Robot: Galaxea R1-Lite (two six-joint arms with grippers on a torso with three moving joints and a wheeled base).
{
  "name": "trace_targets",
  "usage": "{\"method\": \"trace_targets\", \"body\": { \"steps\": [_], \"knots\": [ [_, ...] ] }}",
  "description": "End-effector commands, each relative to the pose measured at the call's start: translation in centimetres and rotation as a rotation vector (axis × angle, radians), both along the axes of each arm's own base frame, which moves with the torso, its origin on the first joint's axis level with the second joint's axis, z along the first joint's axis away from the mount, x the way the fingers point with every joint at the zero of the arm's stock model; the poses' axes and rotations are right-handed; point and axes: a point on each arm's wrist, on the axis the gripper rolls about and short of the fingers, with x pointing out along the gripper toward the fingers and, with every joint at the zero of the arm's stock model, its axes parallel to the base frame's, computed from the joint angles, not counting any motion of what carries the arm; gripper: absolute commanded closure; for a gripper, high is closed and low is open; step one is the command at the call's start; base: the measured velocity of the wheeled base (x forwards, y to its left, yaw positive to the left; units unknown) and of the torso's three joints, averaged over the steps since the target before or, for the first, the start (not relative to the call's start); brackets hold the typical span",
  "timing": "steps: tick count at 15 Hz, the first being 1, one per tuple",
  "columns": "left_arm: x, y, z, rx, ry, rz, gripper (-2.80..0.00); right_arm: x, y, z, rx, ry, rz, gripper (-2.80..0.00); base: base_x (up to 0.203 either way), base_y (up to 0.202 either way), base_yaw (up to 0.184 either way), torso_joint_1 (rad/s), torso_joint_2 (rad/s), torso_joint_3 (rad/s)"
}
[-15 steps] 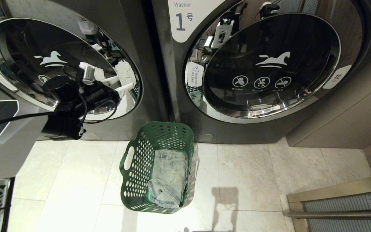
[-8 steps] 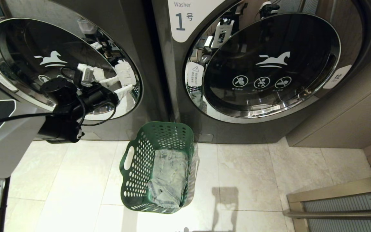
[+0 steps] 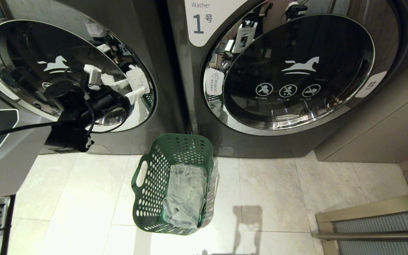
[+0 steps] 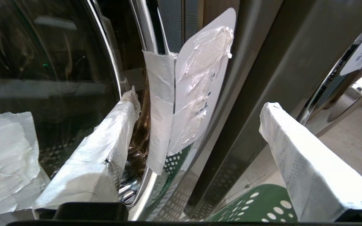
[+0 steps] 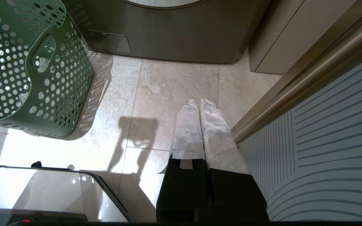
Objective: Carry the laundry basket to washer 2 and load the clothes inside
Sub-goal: Open the lid of the washing machine
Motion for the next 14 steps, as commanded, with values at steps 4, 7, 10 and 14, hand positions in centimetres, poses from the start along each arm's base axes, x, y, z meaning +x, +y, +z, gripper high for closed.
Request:
{"method": "trace_targets", "body": {
  "steps": [4, 7, 10, 14],
  "knots": [
    [0.1, -0.4, -0.2, -0.003, 0.02, -0.057, -2.8, 0.0, 0.0, 0.0, -0.001, 0.001, 0.001, 0.0, 0.0, 0.0, 0.0, 0.0, 0.0, 0.0],
    [0.2, -1.1, -0.3, 0.003, 0.018, -0.083, -2.8, 0.0, 0.0, 0.0, -0.001, 0.001, 0.001, 0.0, 0.0, 0.0, 0.0, 0.0, 0.0, 0.0],
    [0.7, -1.4, -0.1, 0.004, 0.007, -0.089, -2.8, 0.0, 0.0, 0.0, -0.001, 0.001, 0.001, 0.0, 0.0, 0.0, 0.0, 0.0, 0.0, 0.0],
    [1.6, -1.5, -0.5, 0.003, 0.04, -0.096, -2.8, 0.0, 0.0, 0.0, -0.001, 0.001, 0.001, 0.0, 0.0, 0.0, 0.0, 0.0, 0.0, 0.0]
  ]
}}
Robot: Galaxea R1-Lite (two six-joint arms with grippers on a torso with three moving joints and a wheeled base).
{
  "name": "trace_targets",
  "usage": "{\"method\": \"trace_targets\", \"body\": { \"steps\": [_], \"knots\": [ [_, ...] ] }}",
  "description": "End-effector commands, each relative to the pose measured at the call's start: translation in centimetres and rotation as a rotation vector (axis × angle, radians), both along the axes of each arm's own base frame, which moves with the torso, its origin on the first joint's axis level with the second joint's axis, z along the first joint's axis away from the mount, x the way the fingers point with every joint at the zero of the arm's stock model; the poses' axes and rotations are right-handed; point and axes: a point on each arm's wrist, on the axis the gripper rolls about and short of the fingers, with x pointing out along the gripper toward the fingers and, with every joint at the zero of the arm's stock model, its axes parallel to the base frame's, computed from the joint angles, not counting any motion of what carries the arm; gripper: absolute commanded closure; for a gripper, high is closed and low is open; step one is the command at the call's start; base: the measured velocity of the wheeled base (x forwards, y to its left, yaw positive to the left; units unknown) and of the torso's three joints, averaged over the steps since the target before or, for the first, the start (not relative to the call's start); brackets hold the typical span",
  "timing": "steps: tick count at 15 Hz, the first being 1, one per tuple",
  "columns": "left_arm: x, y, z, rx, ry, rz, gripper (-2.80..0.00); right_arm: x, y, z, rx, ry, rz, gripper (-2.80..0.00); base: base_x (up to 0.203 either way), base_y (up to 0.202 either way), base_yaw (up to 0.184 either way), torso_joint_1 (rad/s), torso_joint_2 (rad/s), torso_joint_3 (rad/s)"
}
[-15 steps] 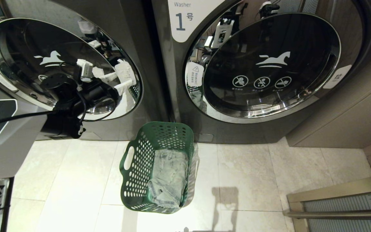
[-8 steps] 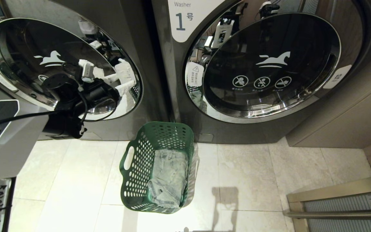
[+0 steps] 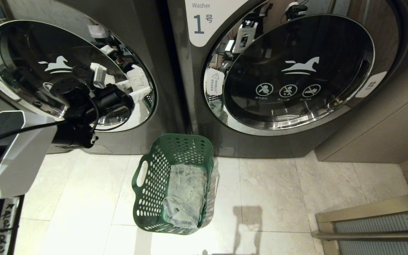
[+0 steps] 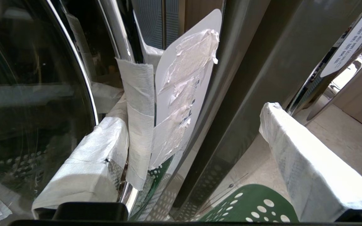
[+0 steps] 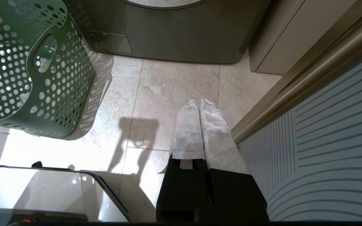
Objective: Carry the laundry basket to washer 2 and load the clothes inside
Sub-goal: Open the lid of the washing machine
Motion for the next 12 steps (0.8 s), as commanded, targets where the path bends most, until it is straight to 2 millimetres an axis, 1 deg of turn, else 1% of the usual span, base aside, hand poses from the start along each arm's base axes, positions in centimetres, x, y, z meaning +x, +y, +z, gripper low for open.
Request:
{"method": "trace_targets", "body": {
  "steps": [1, 6, 12],
  "knots": [
    [0.5, 0.0, -0.8, 0.006, 0.01, -0.014, -2.8, 0.0, 0.0, 0.0, -0.001, 0.001, 0.001, 0.0, 0.0, 0.0, 0.0, 0.0, 0.0, 0.0],
    [0.5, -0.2, -1.1, 0.052, 0.013, -0.111, -2.8, 0.0, 0.0, 0.0, -0.001, 0.001, 0.001, 0.0, 0.0, 0.0, 0.0, 0.0, 0.0, 0.0],
    [0.1, -1.6, -0.8, 0.087, 0.01, -0.232, -2.8, 0.0, 0.0, 0.0, -0.001, 0.001, 0.001, 0.0, 0.0, 0.0, 0.0, 0.0, 0.0, 0.0]
  ]
}}
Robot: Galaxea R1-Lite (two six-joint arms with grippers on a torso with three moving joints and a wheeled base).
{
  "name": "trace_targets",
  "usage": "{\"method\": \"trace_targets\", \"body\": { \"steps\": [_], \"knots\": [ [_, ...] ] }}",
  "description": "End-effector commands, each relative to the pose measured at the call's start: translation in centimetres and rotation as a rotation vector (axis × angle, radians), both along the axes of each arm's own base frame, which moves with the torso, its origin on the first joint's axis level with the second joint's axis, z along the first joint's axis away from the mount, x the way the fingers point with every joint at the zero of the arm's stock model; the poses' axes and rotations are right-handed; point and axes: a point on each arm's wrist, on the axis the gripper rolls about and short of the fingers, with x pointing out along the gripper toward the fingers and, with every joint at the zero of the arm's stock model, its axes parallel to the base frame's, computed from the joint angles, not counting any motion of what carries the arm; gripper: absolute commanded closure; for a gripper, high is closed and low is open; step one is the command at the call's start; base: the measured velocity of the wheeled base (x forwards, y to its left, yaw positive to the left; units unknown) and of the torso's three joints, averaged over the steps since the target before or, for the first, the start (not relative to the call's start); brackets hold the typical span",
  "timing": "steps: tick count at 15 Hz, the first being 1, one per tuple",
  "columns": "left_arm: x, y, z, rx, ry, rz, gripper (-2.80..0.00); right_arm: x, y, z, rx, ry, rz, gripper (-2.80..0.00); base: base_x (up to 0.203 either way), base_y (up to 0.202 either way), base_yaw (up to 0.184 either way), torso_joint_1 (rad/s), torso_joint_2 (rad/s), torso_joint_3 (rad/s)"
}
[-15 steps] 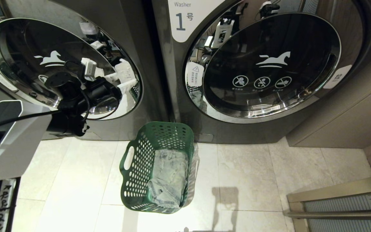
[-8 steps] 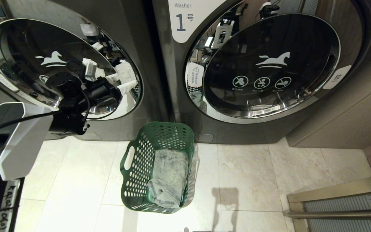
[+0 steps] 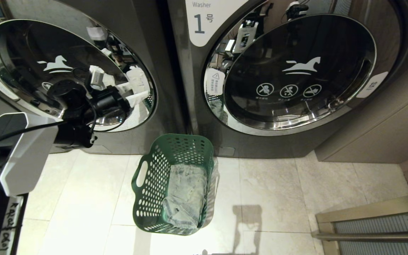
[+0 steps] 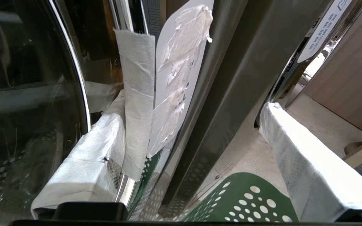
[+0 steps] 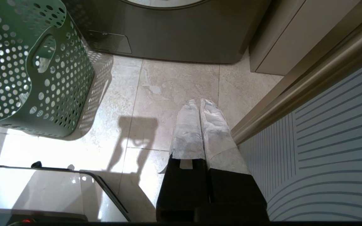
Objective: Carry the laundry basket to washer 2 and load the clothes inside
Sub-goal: Open the lid of the washing machine
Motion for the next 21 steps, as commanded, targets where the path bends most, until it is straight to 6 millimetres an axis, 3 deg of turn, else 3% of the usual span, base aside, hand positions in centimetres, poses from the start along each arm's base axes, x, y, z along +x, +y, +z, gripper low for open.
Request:
{"method": "trace_targets", "body": {
  "steps": [1, 6, 21],
  "knots": [
    [0.0, -0.7, 0.0, 0.008, -0.007, -0.03, -2.8, 0.0, 0.0, 0.0, -0.001, 0.001, 0.001, 0.0, 0.0, 0.0, 0.0, 0.0, 0.0, 0.0],
    [-0.4, -2.7, 1.2, 0.041, -0.035, -0.16, -2.8, 0.0, 0.0, 0.0, -0.001, 0.001, 0.001, 0.0, 0.0, 0.0, 0.0, 0.0, 0.0, 0.0],
    [-1.8, -5.2, 2.4, 0.141, -0.083, -0.386, -2.8, 0.0, 0.0, 0.0, -0.001, 0.001, 0.001, 0.0, 0.0, 0.0, 0.0, 0.0, 0.0, 0.0]
  ]
}}
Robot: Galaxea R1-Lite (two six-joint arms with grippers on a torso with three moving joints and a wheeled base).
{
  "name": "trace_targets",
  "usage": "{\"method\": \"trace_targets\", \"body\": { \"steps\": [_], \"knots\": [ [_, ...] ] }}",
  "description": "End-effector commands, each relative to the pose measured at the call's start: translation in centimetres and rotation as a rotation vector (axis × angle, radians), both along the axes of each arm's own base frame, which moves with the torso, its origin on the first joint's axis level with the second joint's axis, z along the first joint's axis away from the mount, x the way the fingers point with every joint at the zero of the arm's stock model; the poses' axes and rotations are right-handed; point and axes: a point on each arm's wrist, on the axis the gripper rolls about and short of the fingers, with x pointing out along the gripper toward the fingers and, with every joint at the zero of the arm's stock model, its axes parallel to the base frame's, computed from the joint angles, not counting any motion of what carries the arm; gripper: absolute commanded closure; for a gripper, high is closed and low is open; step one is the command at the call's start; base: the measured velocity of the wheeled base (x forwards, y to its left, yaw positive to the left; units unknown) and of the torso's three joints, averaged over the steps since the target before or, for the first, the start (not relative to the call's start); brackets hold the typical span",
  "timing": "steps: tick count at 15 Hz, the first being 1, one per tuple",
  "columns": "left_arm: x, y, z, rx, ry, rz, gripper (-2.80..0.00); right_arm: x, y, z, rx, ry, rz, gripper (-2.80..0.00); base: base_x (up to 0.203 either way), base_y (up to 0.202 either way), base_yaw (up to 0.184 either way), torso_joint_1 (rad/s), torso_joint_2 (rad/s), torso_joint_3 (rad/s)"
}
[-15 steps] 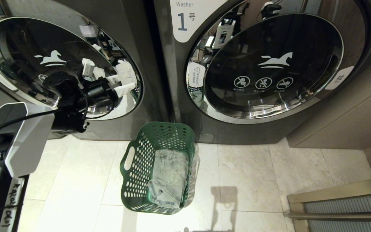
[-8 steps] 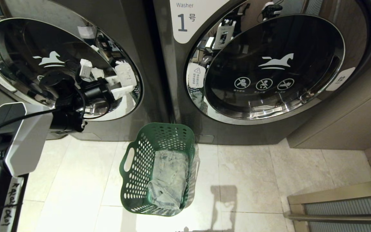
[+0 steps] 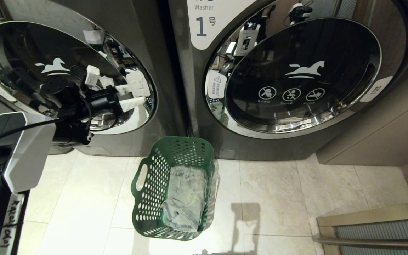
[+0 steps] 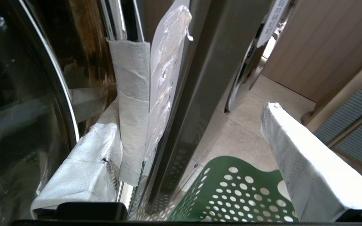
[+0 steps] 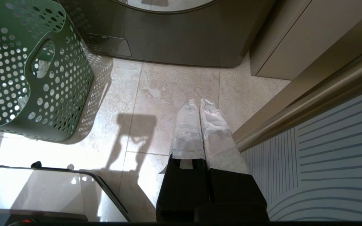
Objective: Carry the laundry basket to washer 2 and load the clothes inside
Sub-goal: Open the lid of the washing machine
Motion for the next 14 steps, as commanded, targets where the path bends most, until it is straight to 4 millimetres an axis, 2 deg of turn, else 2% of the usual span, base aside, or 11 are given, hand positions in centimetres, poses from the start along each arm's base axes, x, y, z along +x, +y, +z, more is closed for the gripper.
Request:
{"method": "trace_targets", "body": {
  "steps": [1, 14],
  "knots": [
    [-0.8, -3.4, 0.5, 0.017, -0.021, -0.099, -2.8, 0.0, 0.0, 0.0, -0.001, 0.001, 0.001, 0.0, 0.0, 0.0, 0.0, 0.0, 0.0, 0.0],
    [-2.4, -3.5, 0.4, 0.028, -0.036, -0.126, -2.8, 0.0, 0.0, 0.0, -0.001, 0.001, 0.001, 0.0, 0.0, 0.0, 0.0, 0.0, 0.0, 0.0]
  ]
}}
